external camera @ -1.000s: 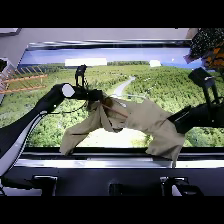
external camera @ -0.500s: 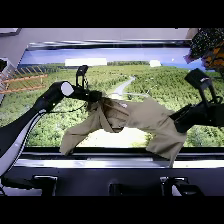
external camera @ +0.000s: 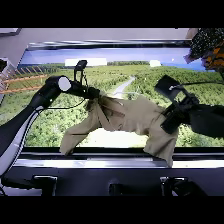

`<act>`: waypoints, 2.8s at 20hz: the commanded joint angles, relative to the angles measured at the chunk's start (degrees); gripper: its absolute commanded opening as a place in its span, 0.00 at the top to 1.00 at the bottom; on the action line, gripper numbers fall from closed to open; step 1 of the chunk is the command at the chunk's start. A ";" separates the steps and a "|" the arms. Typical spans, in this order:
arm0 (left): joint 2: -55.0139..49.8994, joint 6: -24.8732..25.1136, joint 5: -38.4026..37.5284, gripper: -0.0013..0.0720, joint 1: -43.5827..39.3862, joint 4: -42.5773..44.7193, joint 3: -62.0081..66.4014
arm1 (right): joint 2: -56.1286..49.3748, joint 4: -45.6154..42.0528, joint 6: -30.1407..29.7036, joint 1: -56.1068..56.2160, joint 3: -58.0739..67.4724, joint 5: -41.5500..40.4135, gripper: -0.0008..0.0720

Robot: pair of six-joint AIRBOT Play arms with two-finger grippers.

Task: Fold the clothes and pants, and hang the long-sleeved shirts on hangers.

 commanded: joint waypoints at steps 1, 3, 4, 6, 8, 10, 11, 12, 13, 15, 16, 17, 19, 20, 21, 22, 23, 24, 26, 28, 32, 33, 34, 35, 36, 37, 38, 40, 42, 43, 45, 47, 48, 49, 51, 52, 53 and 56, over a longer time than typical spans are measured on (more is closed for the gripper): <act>0.00 0.02 -2.45 0.94 -0.15 0.59 1.09 | -0.20 -6.32 3.93 5.31 -0.02 4.20 0.94; 0.02 0.02 -3.91 0.94 -0.17 0.50 2.10 | -1.64 -5.79 5.92 6.86 -0.02 3.52 0.94; 0.11 0.02 -4.61 0.94 -0.17 0.50 2.91 | -2.64 -5.44 7.28 7.41 -0.02 3.61 0.94; 0.15 0.02 -6.34 0.94 -0.17 0.50 5.29 | -5.46 -4.31 8.26 8.76 -0.02 3.82 0.94; 0.17 0.02 -8.33 0.94 -0.17 0.52 8.15 | -8.11 -4.31 10.99 9.99 -0.02 4.50 0.94; 0.17 0.04 -10.01 0.94 -0.17 0.55 11.50 | -10.58 -3.56 13.51 10.67 -0.02 5.42 0.94; 0.17 0.02 -11.02 0.94 -0.15 0.57 13.44 | -11.56 -2.78 14.21 10.67 -0.02 5.92 0.94; 0.17 0.02 -12.41 0.94 -0.15 0.57 15.43 | -12.31 -2.75 15.15 10.67 -0.02 7.26 0.94; 0.22 0.02 -14.32 0.94 -0.20 0.55 17.27 | -12.57 -2.78 15.80 10.67 -0.02 9.27 0.94; 0.24 -0.07 -18.58 0.94 -0.87 0.46 19.32 | -12.61 -2.97 17.70 10.67 0.00 14.93 0.94; 0.26 -0.46 -20.52 0.94 -1.53 0.46 19.39 | -12.61 -2.99 18.47 10.67 0.00 16.96 0.94; 0.13 -0.46 -22.21 0.94 -2.34 0.52 19.37 | -12.59 -3.10 19.78 10.67 0.00 18.51 0.94; 0.07 -0.76 -24.37 0.94 -4.00 0.55 19.10 | -12.44 -4.55 23.45 10.67 0.37 19.98 0.94; 0.07 -1.66 -24.92 0.94 -4.74 0.55 19.10 | -12.28 -5.90 25.44 10.67 0.83 20.11 0.94; 0.02 -2.60 -25.00 0.94 -5.53 0.55 19.10 | -11.89 -7.61 27.36 10.64 1.33 20.55 0.94; -0.17 -2.60 -24.98 0.94 -6.32 0.57 19.08 | -11.34 -8.66 27.71 10.64 1.70 21.05 0.94; -0.61 -2.62 -25.00 0.94 -6.97 0.59 19.04 | -10.64 -9.44 27.71 10.64 2.23 21.42 0.94; -1.18 -2.60 -24.96 0.94 -7.58 0.59 18.71 | -9.99 -9.88 28.13 10.64 2.93 21.38 0.94; -2.91 -2.58 -24.76 0.94 -8.59 0.55 18.53 | -8.48 -11.13 30.84 10.60 4.37 20.85 0.94; -4.22 -2.56 -24.26 0.71 -9.57 0.52 18.56 | -6.40 -12.02 31.67 10.60 4.72 20.31 0.94; -2.75 -2.54 -24.30 0.04 -9.68 0.57 18.58 | -3.26 -14.23 33.79 10.60 4.70 15.67 0.94; -1.73 -2.51 -24.35 0.04 -9.25 0.57 18.58 | -2.58 -16.17 35.39 10.60 4.72 15.08 0.94; -0.37 -2.54 -24.50 0.04 -8.61 0.57 18.58 | -1.90 -18.53 37.59 10.60 4.72 15.06 0.94; 1.16 -2.56 -25.05 0.04 -7.96 0.57 18.58 | -1.20 -21.81 41.94 10.60 4.79 14.93 0.94; 2.56 -2.56 -25.66 0.04 -7.37 0.57 18.58 | -0.83 -25.27 46.10 10.60 5.25 13.70 0.94; 4.07 -2.56 -26.53 0.04 -6.82 0.59 18.58 | -0.81 -29.11 49.07 10.60 6.23 11.37 0.94; 5.29 -2.56 -27.34 0.04 -6.40 0.61 18.58 | -0.81 -32.63 51.04 10.60 7.32 9.22 0.94; 7.48 -2.56 -28.61 0.04 -5.38 0.74 18.58 | -0.81 -40.50 54.69 10.49 10.19 5.70 0.94; 8.94 -2.60 -29.05 0.04 -4.66 0.74 18.58 | -0.83 -48.02 58.95 10.49 13.11 2.99 0.94; 9.31 -2.62 -29.11 0.04 -4.50 0.74 18.58 | -0.83 -51.49 59.84 10.49 14.34 1.60 0.94; 9.49 -2.62 -29.86 0.05 -4.46 0.74 18.58 | -1.64 -60.57 60.54 10.47 16.52 -3.10 0.94; 9.44 -2.62 -30.42 0.05 -4.46 0.72 18.58 | -3.34 -68.96 59.76 8.92 18.80 -8.04 0.94; 9.44 -2.62 -30.51 0.05 -4.46 0.72 18.58 | -4.11 -68.87 59.89 5.86 20.46 -8.90 0.94; 9.44 -2.64 -30.75 0.05 -4.46 0.74 18.58 | -4.46 -67.36 60.70 1.97 21.44 -8.22 0.94; 9.44 -2.86 -30.99 0.05 -4.46 0.74 18.58 | -4.52 -61.07 60.81 -7.32 22.84 -4.07 0.94; 9.44 -3.06 -30.99 0.05 -4.46 0.74 18.58 | -4.52 -57.53 60.67 -12.11 23.47 -1.92 0.94; 9.42 -3.04 -30.99 0.05 -4.46 0.74 18.58 | -4.63 -55.28 60.11 -16.46 23.98 -0.09 0.94; 9.33 -3.02 -30.99 0.05 -4.46 0.74 18.58 | -6.12 -53.66 58.45 -28.46 26.43 4.63 0.94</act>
